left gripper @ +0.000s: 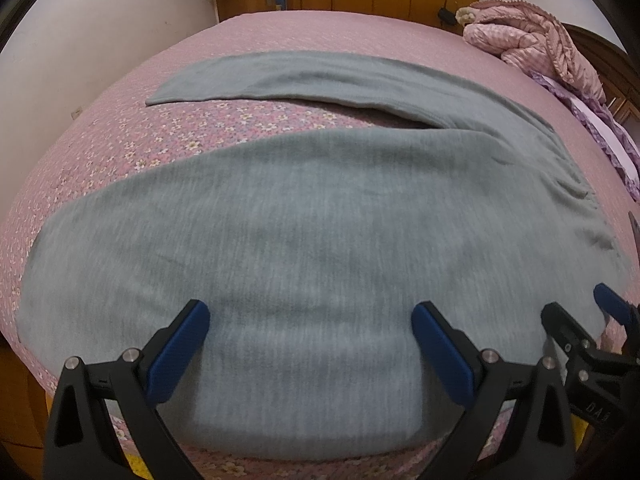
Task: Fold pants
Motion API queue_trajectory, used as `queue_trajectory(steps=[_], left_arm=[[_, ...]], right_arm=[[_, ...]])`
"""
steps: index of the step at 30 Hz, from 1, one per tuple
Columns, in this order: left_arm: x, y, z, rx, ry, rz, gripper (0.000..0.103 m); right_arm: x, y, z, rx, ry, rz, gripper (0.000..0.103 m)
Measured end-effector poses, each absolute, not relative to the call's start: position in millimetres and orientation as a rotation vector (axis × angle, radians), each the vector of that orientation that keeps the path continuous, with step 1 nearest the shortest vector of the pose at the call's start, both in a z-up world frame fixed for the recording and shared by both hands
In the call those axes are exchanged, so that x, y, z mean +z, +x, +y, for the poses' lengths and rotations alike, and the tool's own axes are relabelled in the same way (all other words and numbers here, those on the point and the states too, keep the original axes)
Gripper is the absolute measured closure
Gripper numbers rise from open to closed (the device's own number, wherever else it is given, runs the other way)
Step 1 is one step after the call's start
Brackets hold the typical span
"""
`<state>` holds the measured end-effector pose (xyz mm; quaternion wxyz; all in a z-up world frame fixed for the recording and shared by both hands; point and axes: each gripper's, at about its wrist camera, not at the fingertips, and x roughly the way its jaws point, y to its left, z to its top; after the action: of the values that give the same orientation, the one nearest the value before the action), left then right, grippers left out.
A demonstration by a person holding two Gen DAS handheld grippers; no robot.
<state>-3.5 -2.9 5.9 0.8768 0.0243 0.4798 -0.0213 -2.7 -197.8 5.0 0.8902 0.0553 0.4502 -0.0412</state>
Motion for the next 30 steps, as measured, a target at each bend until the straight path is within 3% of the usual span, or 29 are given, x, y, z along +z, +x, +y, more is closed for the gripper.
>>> queue_trajectory(steps=[17,30], left_arm=[[43,33,-5,-0.108,0.084,1.001,0.001],[82,133,-25,-0.155,0.188,0.942,0.002]], right_arm=[[36,27,-224,-0.017,0.099,0.928,0.0],[68,91,-292,-0.036,0.091,0.923,0.0]])
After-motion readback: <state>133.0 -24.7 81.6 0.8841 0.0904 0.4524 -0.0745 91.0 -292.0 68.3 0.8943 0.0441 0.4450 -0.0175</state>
